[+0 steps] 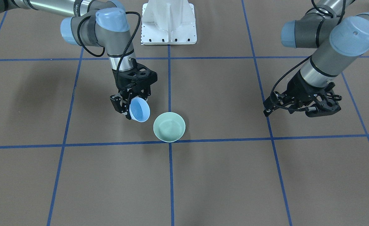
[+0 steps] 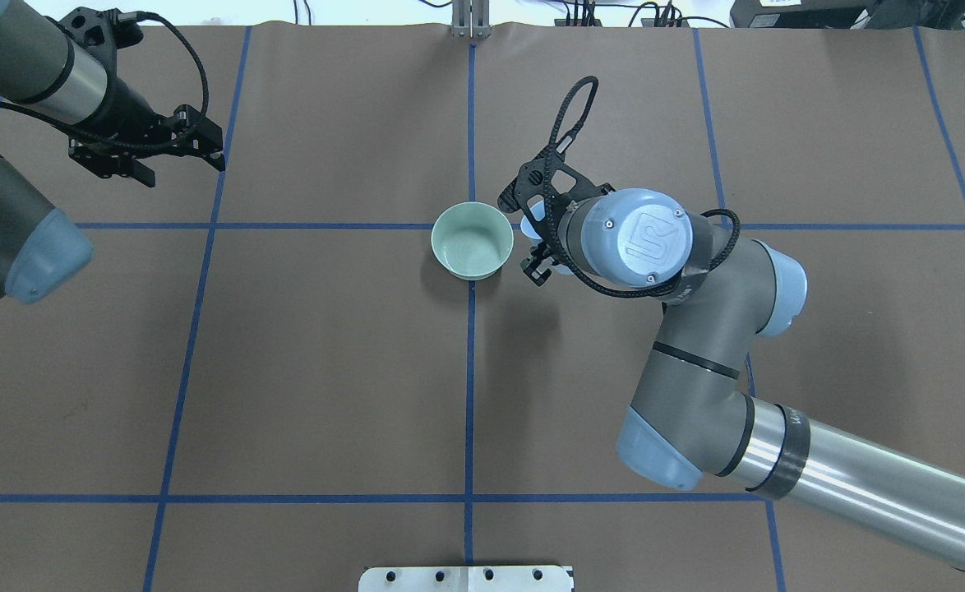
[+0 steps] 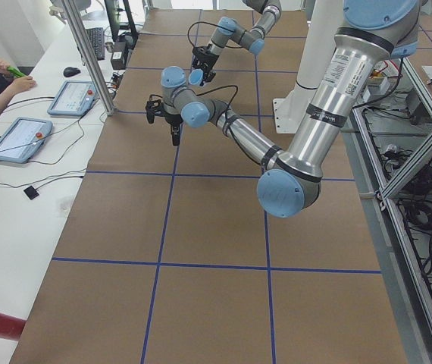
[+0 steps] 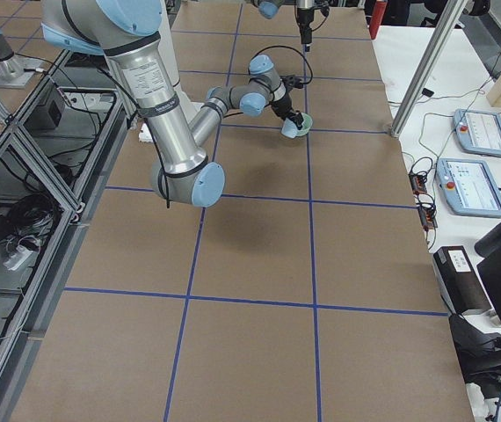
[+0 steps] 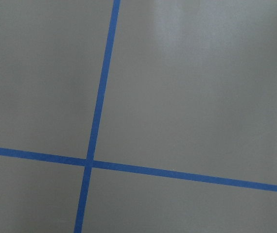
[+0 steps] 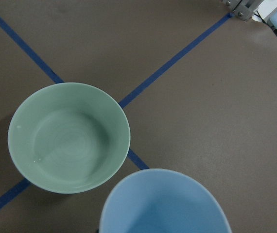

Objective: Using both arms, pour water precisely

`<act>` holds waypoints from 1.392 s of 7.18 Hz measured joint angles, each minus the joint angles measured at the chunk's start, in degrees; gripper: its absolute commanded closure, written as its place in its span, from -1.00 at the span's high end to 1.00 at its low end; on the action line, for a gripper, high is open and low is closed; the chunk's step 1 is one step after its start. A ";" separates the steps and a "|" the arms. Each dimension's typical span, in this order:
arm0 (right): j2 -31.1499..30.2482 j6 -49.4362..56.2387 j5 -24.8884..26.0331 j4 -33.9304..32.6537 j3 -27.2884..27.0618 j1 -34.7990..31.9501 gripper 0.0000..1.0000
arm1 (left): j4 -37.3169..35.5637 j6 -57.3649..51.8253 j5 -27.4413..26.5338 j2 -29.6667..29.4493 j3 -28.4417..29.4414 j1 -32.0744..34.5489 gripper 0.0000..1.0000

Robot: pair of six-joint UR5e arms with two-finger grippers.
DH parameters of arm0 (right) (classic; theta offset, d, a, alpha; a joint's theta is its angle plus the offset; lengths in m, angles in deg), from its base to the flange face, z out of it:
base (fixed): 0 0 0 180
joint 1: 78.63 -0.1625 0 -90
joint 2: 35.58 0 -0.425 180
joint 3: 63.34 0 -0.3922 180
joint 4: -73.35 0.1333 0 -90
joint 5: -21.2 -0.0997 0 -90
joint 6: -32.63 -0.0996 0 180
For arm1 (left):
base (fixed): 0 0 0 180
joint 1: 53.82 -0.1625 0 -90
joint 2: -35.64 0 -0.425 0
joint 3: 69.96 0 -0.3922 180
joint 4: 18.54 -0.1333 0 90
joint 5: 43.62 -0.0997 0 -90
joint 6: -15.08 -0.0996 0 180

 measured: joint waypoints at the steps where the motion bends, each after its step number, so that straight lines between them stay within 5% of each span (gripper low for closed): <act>1: 3.38 1.25 -1.93 -3.09 3.18 -0.13 -1.00 | 0.01 -1.13 0.00 0.48 -0.03 0.49 1.00; 4: 12.07 4.86 -4.17 -9.62 12.70 -0.60 -1.00 | 0.09 -4.97 0.39 2.33 -0.08 2.51 1.00; 10: 25.39 13.80 1.43 -37.40 18.35 -0.40 -1.00 | 0.38 -5.39 0.74 3.24 -0.08 2.70 1.00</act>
